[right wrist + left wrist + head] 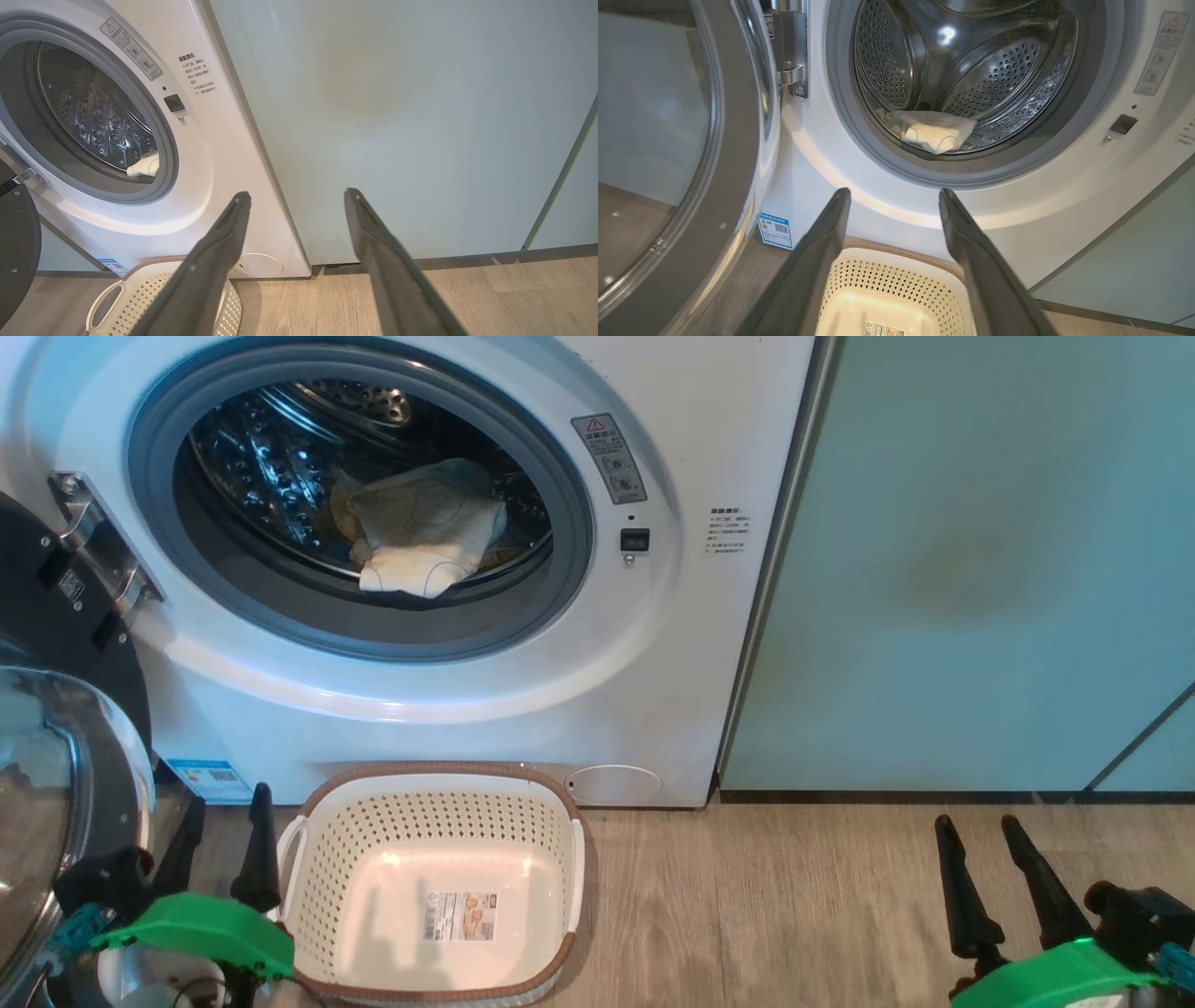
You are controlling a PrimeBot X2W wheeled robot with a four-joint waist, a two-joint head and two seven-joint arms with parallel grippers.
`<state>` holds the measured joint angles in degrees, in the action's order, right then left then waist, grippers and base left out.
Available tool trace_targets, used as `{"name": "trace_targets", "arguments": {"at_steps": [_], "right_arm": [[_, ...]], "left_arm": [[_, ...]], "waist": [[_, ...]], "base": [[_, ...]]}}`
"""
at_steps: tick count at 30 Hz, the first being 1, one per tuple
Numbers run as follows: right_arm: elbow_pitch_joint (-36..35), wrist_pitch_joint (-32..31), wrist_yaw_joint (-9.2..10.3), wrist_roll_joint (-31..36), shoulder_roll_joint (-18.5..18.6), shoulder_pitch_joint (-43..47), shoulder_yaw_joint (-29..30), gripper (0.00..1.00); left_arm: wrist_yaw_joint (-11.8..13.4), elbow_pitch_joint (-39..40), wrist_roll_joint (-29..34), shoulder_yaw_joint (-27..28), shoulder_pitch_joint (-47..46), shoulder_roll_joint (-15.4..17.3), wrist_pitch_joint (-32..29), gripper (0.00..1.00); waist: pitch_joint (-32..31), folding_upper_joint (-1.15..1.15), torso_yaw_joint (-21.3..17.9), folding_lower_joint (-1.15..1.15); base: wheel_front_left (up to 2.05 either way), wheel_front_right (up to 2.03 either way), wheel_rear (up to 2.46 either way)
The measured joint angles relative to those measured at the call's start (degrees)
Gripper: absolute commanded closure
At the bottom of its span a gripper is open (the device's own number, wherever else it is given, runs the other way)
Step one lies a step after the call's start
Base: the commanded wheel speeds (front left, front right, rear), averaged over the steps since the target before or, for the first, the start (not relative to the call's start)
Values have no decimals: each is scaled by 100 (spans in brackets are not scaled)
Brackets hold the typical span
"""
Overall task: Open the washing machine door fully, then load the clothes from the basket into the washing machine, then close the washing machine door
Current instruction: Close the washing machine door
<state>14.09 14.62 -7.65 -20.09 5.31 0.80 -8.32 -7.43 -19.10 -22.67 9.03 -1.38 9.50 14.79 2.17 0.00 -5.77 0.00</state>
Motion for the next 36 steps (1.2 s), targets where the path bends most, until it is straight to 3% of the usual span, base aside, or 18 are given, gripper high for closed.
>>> {"name": "trace_targets", "arguments": {"at_steps": [22,36], "right_arm": [[11,0,0,-16,0,-3,-10,0],[22,0,0,-16,1,2,-9,0]], "left_arm": [[0,-44,-3,25,-28,-54,0,0],[0,-41,-88,-170,-11,-33,0,0]], "waist": [[28,0,19,0],[-101,0,54,0]], "base": [[-168,168,0],[-32,32,0]]}}
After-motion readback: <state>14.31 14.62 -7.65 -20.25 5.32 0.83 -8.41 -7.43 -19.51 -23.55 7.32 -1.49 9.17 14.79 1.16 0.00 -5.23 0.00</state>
